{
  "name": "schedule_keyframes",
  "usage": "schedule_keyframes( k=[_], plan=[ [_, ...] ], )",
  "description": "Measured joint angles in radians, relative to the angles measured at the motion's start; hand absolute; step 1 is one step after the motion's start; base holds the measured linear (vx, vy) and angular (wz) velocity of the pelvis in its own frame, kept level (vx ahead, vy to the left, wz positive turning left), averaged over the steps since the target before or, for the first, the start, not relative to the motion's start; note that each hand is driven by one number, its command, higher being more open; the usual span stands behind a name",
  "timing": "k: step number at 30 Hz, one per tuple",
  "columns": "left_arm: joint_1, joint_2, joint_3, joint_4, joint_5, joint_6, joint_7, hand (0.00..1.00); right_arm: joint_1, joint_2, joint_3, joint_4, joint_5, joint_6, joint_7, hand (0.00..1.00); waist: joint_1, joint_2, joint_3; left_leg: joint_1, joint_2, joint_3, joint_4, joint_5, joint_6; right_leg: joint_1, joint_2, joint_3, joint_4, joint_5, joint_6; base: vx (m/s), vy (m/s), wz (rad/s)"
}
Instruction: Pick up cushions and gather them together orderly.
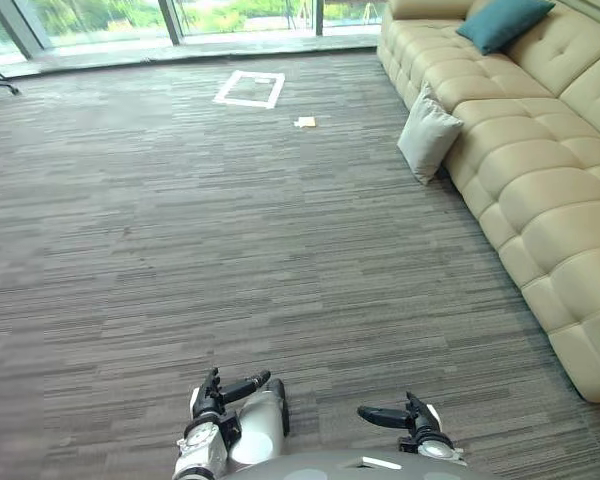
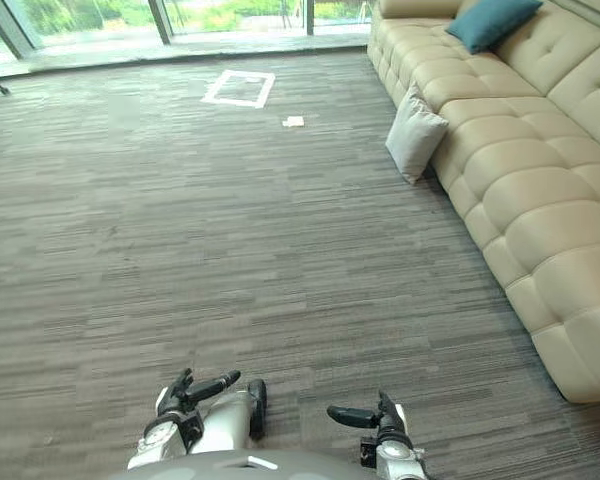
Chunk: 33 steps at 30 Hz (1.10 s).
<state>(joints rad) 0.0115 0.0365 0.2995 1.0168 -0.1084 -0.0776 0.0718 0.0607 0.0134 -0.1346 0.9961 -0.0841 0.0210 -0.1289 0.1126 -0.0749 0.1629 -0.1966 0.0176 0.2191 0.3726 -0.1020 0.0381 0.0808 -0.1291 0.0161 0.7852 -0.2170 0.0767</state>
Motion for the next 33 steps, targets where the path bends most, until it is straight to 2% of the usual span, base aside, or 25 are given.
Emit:
schedule_keyframes(
  k=[1,2,4,6,7,10,11,12,13,14,15,16,17,18,19,21,22,23,25,27,29,30,31,32,33],
  plan=[
    [0.0,0.003,-0.002,0.015,0.0,0.003,0.004,1.0,-0.002,-0.003,0.001,-0.004,-0.004,-0.008,0.006,1.0,-0.008,-0.002,0.003,0.064,-0.02,0.003,-0.001,-0.043,0.008,-0.075,-0.028,0.0,0.185,0.014,0.003,0.39,0.23,-0.03],
    [0.003,0.002,-0.007,0.021,0.0,0.004,0.01,1.0,-0.002,-0.01,0.0,-0.009,-0.004,-0.012,0.01,1.0,-0.011,0.009,0.009,0.122,-0.026,0.003,-0.008,-0.073,0.014,-0.122,-0.036,-0.013,0.266,0.01,0.002,0.47,0.237,-0.02],
    [0.006,-0.004,-0.012,0.022,-0.001,0.005,0.013,1.0,0.0,-0.02,0.0,-0.02,-0.004,-0.016,0.01,1.0,-0.014,0.022,0.012,0.203,-0.027,0.0,-0.04,-0.108,0.023,-0.195,-0.039,-0.054,0.301,-0.001,-0.016,0.43,0.151,0.08],
    [0.012,-0.002,-0.02,0.029,-0.001,0.005,0.011,1.0,-0.001,-0.025,-0.004,-0.023,-0.002,-0.029,0.007,1.0,-0.025,0.023,0.015,0.332,-0.026,-0.028,-0.14,-0.12,0.024,-0.31,-0.036,-0.185,0.164,-0.035,-0.055,0.41,0.079,0.31],
    [0.013,-0.002,-0.02,0.03,-0.001,0.005,0.011,1.0,-0.002,-0.024,-0.01,-0.024,0.001,-0.03,0.006,1.0,-0.03,0.022,0.015,0.351,-0.026,-0.035,-0.156,-0.125,0.02,-0.331,-0.033,-0.21,0.119,-0.035,-0.055,0.37,0.005,0.31],
    [0.014,-0.002,-0.021,0.035,0.0,0.015,0.011,1.0,-0.014,-0.016,-0.044,-0.026,0.005,-0.036,0.008,1.0,-0.048,0.024,0.016,0.427,-0.024,-0.067,-0.203,-0.17,0.002,-0.389,0.028,-0.248,-0.227,0.002,-0.048,0.59,-0.083,0.29],
    [0.014,-0.002,-0.022,0.04,0.001,0.016,0.011,1.0,-0.022,-0.015,-0.056,-0.026,0.009,-0.034,0.01,1.0,-0.057,0.027,0.019,0.457,-0.022,-0.088,-0.212,-0.189,-0.01,-0.392,0.05,-0.236,-0.325,0.083,-0.072,0.65,-0.175,0.7],
    [0.017,-0.008,-0.046,0.061,0.002,0.017,0.01,1.0,-0.028,-0.015,-0.082,-0.02,0.008,-0.03,0.01,1.0,-0.073,0.044,0.01,0.5,-0.001,-0.143,-0.226,-0.205,-0.009,-0.347,0.075,-0.243,-0.347,0.168,-0.152,0.66,-0.188,0.77],
    [0.01,-0.013,-0.058,0.065,0.011,0.017,0.002,1.0,-0.029,-0.023,-0.085,-0.02,0.004,-0.029,0.007,1.0,-0.062,0.063,0.011,0.503,0.012,-0.179,-0.218,-0.182,-0.022,-0.344,0.069,-0.264,-0.302,0.135,-0.163,0.8,-0.259,0.74],
    [0.01,-0.013,-0.063,0.063,0.017,0.016,-0.006,1.0,-0.028,-0.024,-0.09,-0.02,0.005,-0.028,0.007,1.0,-0.062,0.065,0.013,0.5,0.01,-0.197,-0.202,-0.169,-0.03,-0.35,0.056,-0.268,-0.265,0.112,-0.164,0.63,-0.248,0.46],
    [0.009,-0.022,-0.06,0.062,0.026,0.015,-0.012,1.0,-0.028,-0.022,-0.114,-0.023,0.007,-0.026,0.008,1.0,-0.066,0.067,0.015,0.504,0.006,-0.214,-0.157,-0.145,-0.05,-0.368,0.036,-0.286,-0.162,0.062,-0.178,0.7,-0.299,0.41],
    [0.026,-0.022,-0.056,0.055,0.031,0.014,-0.004,1.0,-0.022,-0.022,-0.106,-0.034,0.003,-0.026,0.01,1.0,-0.07,0.071,0.001,0.475,0.008,-0.228,-0.035,-0.152,-0.066,-0.351,0.029,-0.281,-0.15,0.016,-0.164,0.56,-0.236,0.52],
    [0.039,-0.019,-0.046,0.05,0.033,0.015,-0.005,1.0,-0.01,-0.021,-0.082,-0.036,0.001,-0.025,0.009,1.0,-0.078,0.071,-0.013,0.403,0.011,-0.238,0.12,-0.153,-0.127,-0.284,0.037,-0.281,-0.221,-0.049,-0.15,0.53,-0.209,0.43],
    [0.042,-0.037,-0.032,0.033,0.03,0.015,-0.004,1.0,-0.008,-0.038,-0.07,-0.039,-0.01,-0.02,0.012,1.0,-0.077,0.095,-0.006,0.297,0.047,-0.255,0.365,-0.099,-0.23,-0.23,0.078,-0.283,-0.268,-0.046,-0.153,0.52,-0.155,0.16],
    [0.044,-0.054,0.009,-0.001,0.03,0.013,-0.006,1.0,-0.013,-0.042,-0.066,-0.026,-0.014,-0.015,0.011,1.0,-0.059,0.115,-0.004,0.178,0.093,-0.232,0.638,-0.075,-0.279,-0.139,0.128,-0.279,-0.348,-0.042,-0.161,0.51,-0.132,-0.14],
    [0.052,-0.052,0.021,-0.012,0.03,0.013,-0.006,1.0,-0.018,-0.041,-0.052,-0.015,-0.013,-0.011,0.009,1.0,-0.059,0.108,0.001,0.141,0.106,-0.21,0.709,-0.079,-0.265,-0.09,0.141,-0.27,-0.384,-0.044,-0.165,0.41,-0.066,-0.3],
    [0.052,-0.046,0.031,-0.027,0.029,0.012,-0.006,1.0,-0.028,-0.037,-0.01,0.005,-0.012,-0.007,0.007,1.0,-0.052,0.085,0.008,0.072,0.124,-0.154,0.757,-0.097,-0.207,-0.001,0.152,-0.243,-0.454,-0.045,-0.167,0.48,-0.059,-0.57],
    [0.052,-0.039,0.032,-0.044,0.02,0.011,-0.008,1.0,-0.027,-0.031,0.007,0.01,-0.011,-0.004,0.008,1.0,-0.045,0.069,0.01,0.013,0.133,-0.109,0.729,-0.113,-0.173,0.047,0.152,-0.216,-0.498,-0.044,-0.166,0.46,-0.048,-0.73],
    [0.045,-0.046,0.035,-0.059,0.006,0.001,-0.008,1.0,-0.03,-0.025,0.002,0.018,-0.01,-0.001,0.007,1.0,-0.025,0.064,0.019,-0.061,0.151,-0.052,0.594,-0.154,-0.115,0.119,0.148,-0.163,-0.56,-0.035,-0.151,0.53,0.029,-0.87],
    [0.038,-0.047,0.037,-0.059,0.001,-0.009,-0.008,1.0,-0.028,-0.021,-0.001,0.02,-0.008,0.001,0.004,1.0,-0.015,0.06,0.023,-0.091,0.149,-0.029,0.425,-0.156,-0.099,0.164,0.132,-0.138,-0.6,-0.035,-0.139,0.54,0.117,-0.68],
    [0.029,-0.047,0.039,-0.059,-0.001,-0.011,-0.008,1.0,-0.025,-0.015,0.0,0.02,0.002,0.001,-0.007,1.0,-0.013,0.054,0.029,-0.122,0.123,-0.052,0.194,-0.112,-0.088,0.22,0.105,-0.107,-0.642,-0.053,-0.107,0.57,0.255,-0.54],
    [0.024,-0.05,0.038,-0.057,-0.001,-0.011,-0.008,1.0,-0.02,-0.017,0.001,0.02,0.007,0.001,-0.009,1.0,-0.01,0.057,0.029,-0.135,0.108,-0.084,0.074,-0.059,-0.087,0.239,0.091,-0.083,-0.647,-0.079,-0.085,0.54,0.266,-0.55],
    [0.025,-0.054,0.037,-0.056,-0.001,-0.011,-0.006,1.0,-0.019,-0.021,0.004,0.019,0.007,0.001,-0.009,1.0,-0.008,0.065,0.026,-0.137,0.107,-0.1,0.024,-0.04,-0.089,0.248,0.09,-0.066,-0.641,-0.096,-0.073,0.57,0.313,-0.64],
    [0.022,-0.046,0.036,-0.053,-0.011,-0.01,-0.006,1.0,-0.016,-0.019,0.007,0.021,0.007,0.002,-0.011,1.0,-0.004,0.065,0.017,-0.137,0.092,-0.108,0.053,0.066,-0.091,0.267,0.073,-0.036,-0.622,-0.13,-0.057,0.46,0.254,-0.44],
    [0.021,-0.036,0.032,-0.052,-0.011,-0.008,-0.006,1.0,-0.013,-0.009,0.007,0.019,0.008,0.002,-0.012,1.0,-0.006,0.048,0.012,-0.137,0.078,-0.104,0.069,0.068,-0.086,0.268,0.052,-0.029,-0.604,-0.131,-0.059,0.68,0.374,-0.38]
  ],
)
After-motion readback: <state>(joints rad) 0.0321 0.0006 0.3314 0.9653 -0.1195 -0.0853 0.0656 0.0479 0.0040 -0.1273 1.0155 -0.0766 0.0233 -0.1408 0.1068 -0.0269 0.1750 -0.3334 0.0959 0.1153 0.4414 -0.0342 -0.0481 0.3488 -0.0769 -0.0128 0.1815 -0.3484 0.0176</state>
